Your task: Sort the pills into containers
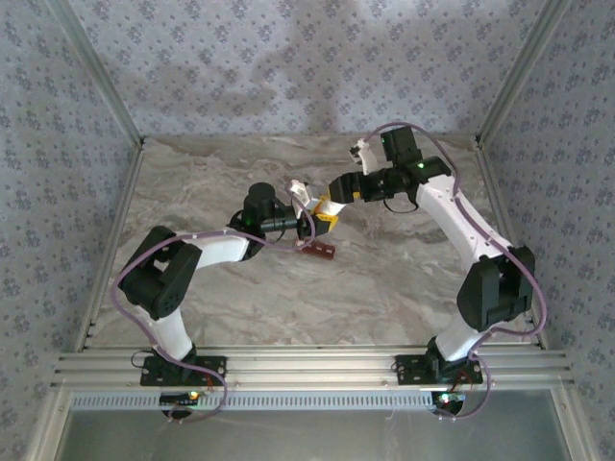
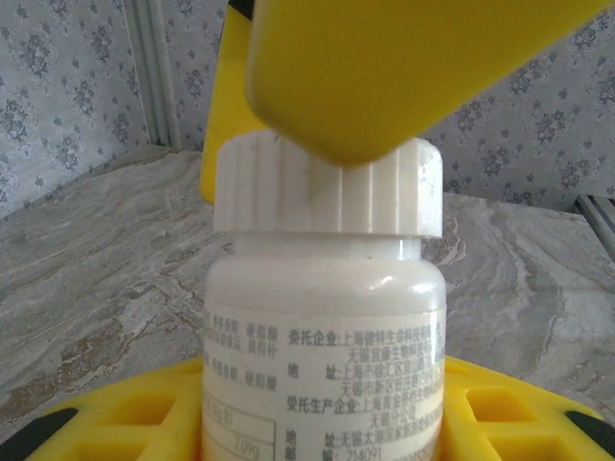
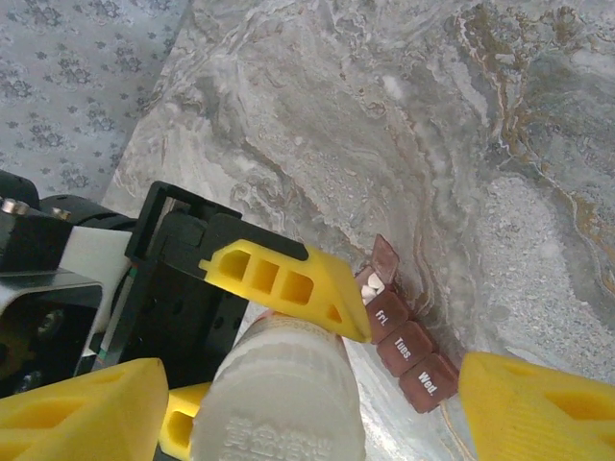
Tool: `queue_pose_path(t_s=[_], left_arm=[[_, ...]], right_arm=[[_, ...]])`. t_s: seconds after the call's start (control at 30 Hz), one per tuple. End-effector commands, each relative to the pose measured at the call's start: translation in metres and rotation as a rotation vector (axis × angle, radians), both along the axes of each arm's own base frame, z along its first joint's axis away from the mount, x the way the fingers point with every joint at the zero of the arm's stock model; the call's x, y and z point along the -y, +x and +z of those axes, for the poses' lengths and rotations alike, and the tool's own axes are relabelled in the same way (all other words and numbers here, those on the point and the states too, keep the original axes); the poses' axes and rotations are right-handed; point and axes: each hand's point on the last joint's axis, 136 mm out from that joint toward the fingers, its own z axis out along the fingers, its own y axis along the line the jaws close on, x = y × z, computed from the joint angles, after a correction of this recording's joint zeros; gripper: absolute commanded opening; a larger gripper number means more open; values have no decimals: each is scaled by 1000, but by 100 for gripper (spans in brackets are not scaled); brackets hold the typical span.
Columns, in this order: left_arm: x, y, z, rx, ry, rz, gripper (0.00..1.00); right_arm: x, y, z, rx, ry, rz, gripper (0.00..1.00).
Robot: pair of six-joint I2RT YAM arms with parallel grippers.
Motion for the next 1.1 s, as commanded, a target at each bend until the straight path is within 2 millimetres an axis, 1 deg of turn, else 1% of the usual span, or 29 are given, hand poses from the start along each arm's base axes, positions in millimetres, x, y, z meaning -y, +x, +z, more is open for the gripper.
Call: queue_pose_path(t_s=[0.0, 0.07, 0.23, 0.33, 0.47, 0.6, 0.63, 0.87, 0.93, 1.07], left_arm=[[1, 1, 19, 25, -30, -25, 0], [1, 1, 18, 23, -29, -24, 0], [0, 2, 18, 21, -29, -21, 0], [0, 2, 17, 19, -31, -20, 0], [-1, 4, 20, 21, -37, -11, 0], [-3, 10, 20, 40, -33, 46, 0], [-3, 11, 20, 53, -29, 68, 0], [-7, 19, 18, 140, -1, 203, 0], [-7, 20, 17, 153, 8, 228, 0], [-4, 20, 17, 163, 10, 243, 0]], right_arm=[[-3, -1, 5, 6, 2, 26, 77], [-4, -1, 3, -2, 3, 25, 72], [-5, -2, 0, -16, 21, 26, 55], [-7, -1, -1, -13, 31, 27, 49], [-11, -1, -8, -51, 45, -13, 46], [-12, -3, -24, -127, 24, -92, 45], [-14, 1, -23, -121, 38, -116, 45], [-16, 9, -44, -257, 61, -365, 45], [-18, 9, -48, -283, 77, -413, 45], [-23, 9, -48, -292, 83, -461, 44]])
